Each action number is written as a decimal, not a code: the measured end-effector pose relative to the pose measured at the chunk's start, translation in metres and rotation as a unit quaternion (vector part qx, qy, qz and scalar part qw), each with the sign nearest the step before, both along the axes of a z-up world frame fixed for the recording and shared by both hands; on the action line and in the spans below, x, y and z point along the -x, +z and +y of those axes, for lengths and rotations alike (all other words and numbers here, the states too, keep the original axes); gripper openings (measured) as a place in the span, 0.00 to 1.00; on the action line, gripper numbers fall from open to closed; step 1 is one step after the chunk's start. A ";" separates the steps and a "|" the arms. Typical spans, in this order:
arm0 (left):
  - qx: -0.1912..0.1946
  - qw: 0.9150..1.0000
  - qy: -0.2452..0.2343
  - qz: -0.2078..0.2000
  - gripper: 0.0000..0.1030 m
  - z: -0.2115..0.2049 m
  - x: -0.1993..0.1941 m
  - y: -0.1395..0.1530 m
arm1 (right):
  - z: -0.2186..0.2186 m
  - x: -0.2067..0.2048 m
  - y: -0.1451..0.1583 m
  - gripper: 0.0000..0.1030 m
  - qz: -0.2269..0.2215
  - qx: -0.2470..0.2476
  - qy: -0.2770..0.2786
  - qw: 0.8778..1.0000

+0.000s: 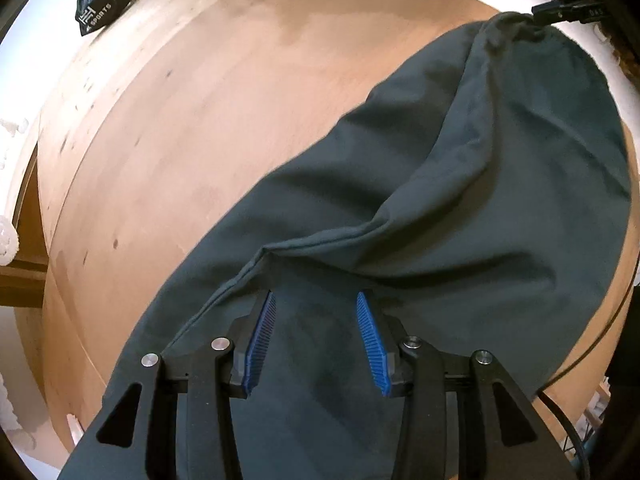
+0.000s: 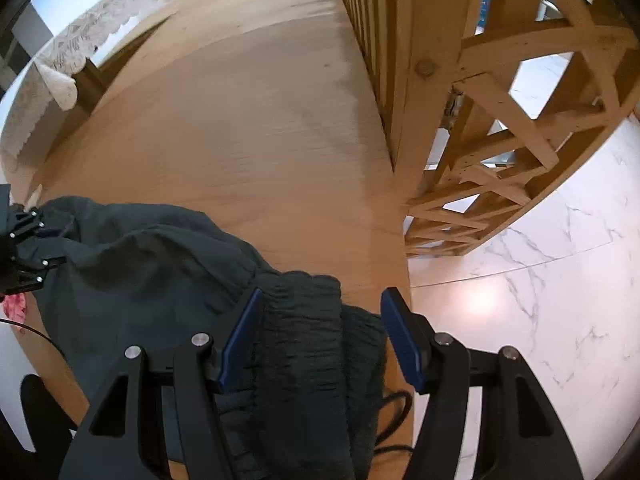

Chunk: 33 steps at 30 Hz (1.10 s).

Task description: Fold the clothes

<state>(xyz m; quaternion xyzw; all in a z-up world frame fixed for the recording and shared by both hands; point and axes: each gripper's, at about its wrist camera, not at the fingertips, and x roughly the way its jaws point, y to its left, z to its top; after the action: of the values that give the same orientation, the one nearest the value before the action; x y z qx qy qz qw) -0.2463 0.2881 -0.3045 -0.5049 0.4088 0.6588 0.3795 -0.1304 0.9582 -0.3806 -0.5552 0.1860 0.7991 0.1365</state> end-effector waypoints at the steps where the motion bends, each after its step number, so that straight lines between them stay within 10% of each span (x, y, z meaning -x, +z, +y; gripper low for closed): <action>1: 0.002 1.000 0.002 0.000 0.40 0.000 0.001 -0.002 | -0.001 0.001 -0.004 0.59 0.000 0.006 0.004 1.000; 5: 0.010 1.000 0.012 0.003 0.40 -0.003 0.005 -0.007 | -0.026 -0.022 0.013 0.20 0.027 0.041 0.004 0.999; 12: -0.002 0.998 0.055 -0.002 0.43 -0.014 0.021 -0.010 | -0.050 -0.055 0.050 0.06 0.073 -0.018 0.001 0.997; 17: -0.010 0.999 0.053 0.001 0.43 -0.009 0.016 -0.007 | -0.050 -0.107 0.077 0.06 0.054 -0.051 -0.065 0.995; 26: -0.051 0.998 0.022 0.007 0.43 0.047 0.000 0.007 | -0.026 -0.066 0.018 0.09 -0.020 -0.088 -0.100 0.991; 33: -0.055 0.998 -0.031 0.031 0.50 0.059 -0.015 0.023 | -0.068 -0.044 0.041 0.44 -0.001 -0.141 -0.029 0.990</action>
<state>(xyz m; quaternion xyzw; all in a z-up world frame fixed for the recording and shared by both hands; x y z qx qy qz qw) -0.2308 0.3475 -0.2813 -0.4500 0.3983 0.6836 0.4142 -0.0863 0.8899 -0.3399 -0.5254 0.0870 0.8126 0.2368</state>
